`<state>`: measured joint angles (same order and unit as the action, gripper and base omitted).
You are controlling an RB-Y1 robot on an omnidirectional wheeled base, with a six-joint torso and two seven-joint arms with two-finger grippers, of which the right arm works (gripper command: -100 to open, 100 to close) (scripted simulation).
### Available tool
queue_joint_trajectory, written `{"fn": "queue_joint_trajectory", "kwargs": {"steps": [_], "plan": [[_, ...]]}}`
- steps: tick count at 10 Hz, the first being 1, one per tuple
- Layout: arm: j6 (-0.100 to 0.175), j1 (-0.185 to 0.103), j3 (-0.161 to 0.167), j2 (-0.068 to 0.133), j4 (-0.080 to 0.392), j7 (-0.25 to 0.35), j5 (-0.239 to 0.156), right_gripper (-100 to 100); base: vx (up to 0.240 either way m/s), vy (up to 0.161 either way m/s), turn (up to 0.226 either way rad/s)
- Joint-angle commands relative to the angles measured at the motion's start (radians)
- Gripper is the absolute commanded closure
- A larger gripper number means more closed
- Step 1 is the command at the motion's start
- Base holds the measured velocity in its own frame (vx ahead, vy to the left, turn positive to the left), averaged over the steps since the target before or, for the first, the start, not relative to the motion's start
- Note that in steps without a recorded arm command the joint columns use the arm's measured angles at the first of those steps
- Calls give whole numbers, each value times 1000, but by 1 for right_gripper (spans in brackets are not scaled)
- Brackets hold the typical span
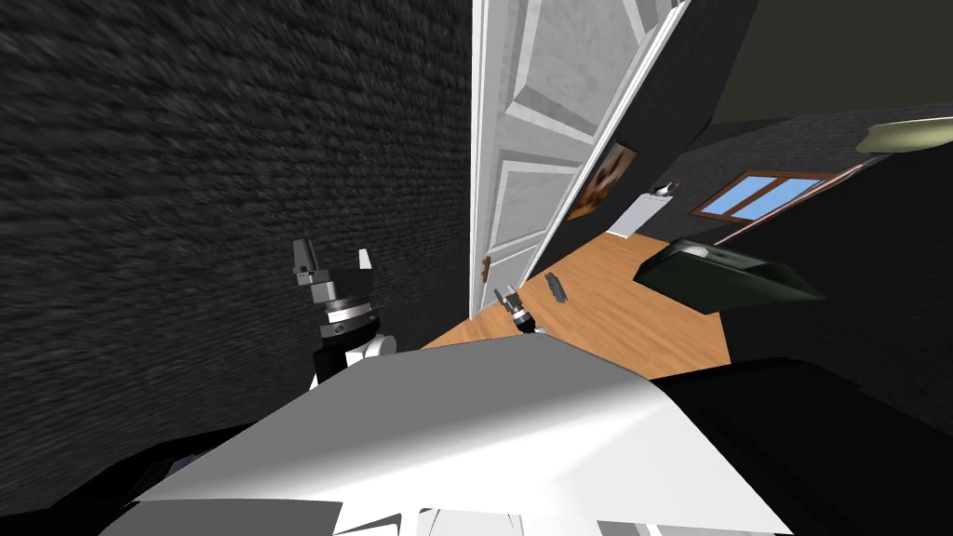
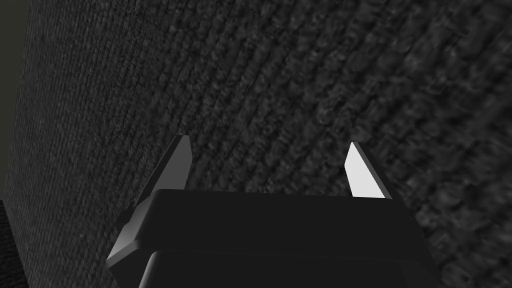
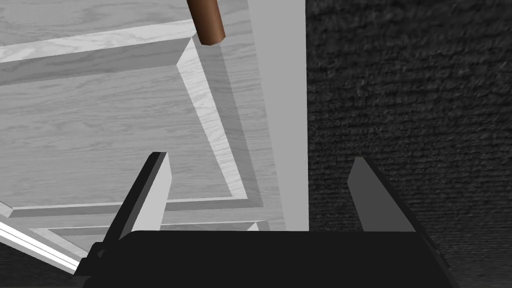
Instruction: Pull the door open
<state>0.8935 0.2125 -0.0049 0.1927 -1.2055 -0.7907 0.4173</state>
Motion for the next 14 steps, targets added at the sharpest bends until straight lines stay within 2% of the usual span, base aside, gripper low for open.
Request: {"fn": "queue_joint_trajectory", "kwargs": {"steps": [1, 8, 9, 13, 14], "plan": [[14, -1, 2, 7, 33, -31, 13, -100, 94, -25, 28], [55, -35, 7, 25, 181, -139, 60, -100, 81, -27, 21], [65, -43, 8, 29, 217, -165, 71, -100, 99, -53, 26], [84, -58, 11, 37, 287, -216, 93, -100, 83, -38, 14], [82, -59, 10, 35, 280, -207, 89, -100, 28, -20, 6]]}}
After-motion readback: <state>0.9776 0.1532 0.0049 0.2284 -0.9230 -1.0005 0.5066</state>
